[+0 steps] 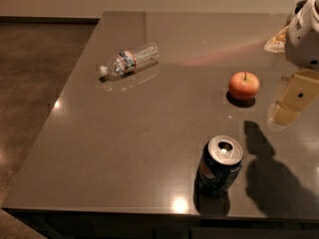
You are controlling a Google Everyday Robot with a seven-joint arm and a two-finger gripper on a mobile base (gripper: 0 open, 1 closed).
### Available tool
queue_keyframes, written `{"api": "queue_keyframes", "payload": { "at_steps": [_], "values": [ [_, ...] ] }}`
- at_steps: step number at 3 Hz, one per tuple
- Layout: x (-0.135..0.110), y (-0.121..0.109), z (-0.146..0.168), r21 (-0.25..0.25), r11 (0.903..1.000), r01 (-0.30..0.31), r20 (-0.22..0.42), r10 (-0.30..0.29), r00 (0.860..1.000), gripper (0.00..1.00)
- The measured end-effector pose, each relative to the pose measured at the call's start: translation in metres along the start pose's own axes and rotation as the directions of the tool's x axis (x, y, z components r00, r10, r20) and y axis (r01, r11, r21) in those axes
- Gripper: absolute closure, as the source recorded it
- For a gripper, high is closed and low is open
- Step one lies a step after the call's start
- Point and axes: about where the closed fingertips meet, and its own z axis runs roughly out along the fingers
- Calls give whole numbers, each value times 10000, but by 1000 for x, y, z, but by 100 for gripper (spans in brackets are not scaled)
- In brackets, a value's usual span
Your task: Knock pepsi can over
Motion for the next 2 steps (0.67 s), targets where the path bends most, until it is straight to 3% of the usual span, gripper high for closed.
{"api": "queue_keyframes", "payload": {
  "at_steps": [2],
  "values": [
    [0,2,-2,-115,9999,-83,210,85,9997,0]
  ]
}}
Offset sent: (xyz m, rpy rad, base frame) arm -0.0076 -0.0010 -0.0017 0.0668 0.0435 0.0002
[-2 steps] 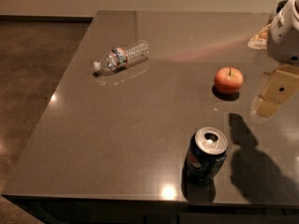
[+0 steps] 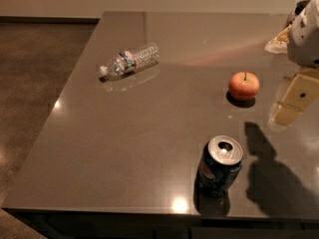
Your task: Knock pepsi can over
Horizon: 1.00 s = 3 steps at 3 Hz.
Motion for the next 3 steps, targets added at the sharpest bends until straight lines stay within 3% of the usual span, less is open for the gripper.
{"api": "queue_keyframes", "payload": {
  "at_steps": [2,3],
  "values": [
    [1,41,0,-442,9989,172,1350,-111,9908,0],
    [-7,81,6,-1002,9935,536,2733,-243,9616,0]
  ]
}}
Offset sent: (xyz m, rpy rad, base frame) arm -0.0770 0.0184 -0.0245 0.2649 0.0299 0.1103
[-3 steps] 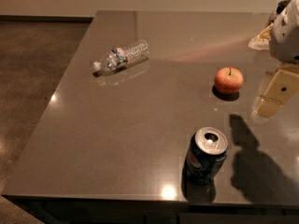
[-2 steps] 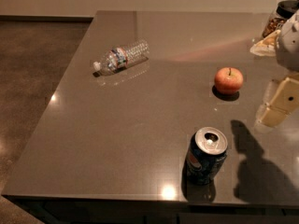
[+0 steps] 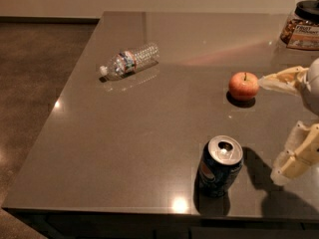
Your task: Knock pepsi can over
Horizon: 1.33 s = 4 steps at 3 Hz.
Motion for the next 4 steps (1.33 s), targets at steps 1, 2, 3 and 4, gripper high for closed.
{"api": "queue_keyframes", "payload": {
  "at_steps": [1,2,3,4],
  "values": [
    [-7,20,6,-425,9990,127,835,-91,9965,0],
    [-21,40,20,-736,9968,311,1717,-181,9850,0],
    [-35,53,38,-908,9952,369,2421,-139,9702,0],
    [-48,61,53,-1053,9938,354,3085,-12,9512,0]
  ]
}}
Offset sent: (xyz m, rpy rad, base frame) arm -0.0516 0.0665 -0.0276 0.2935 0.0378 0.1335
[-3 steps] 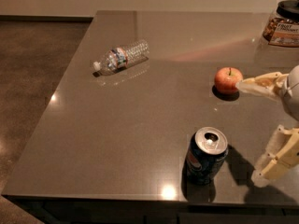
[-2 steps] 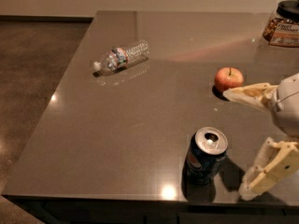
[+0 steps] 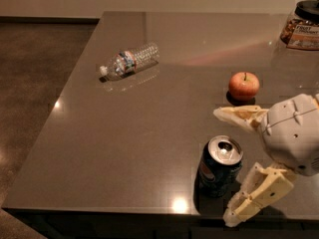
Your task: Knock pepsi can over
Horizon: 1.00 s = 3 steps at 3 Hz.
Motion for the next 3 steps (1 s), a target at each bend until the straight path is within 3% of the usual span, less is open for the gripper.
{"api": "queue_keyframes", "payload": {
  "at_steps": [1,3],
  "values": [
    [0,0,16,-114,9998,-190,640,197,9978,0],
    [7,-4,29,-235,9988,-432,1178,457,9920,0]
  ]
}}
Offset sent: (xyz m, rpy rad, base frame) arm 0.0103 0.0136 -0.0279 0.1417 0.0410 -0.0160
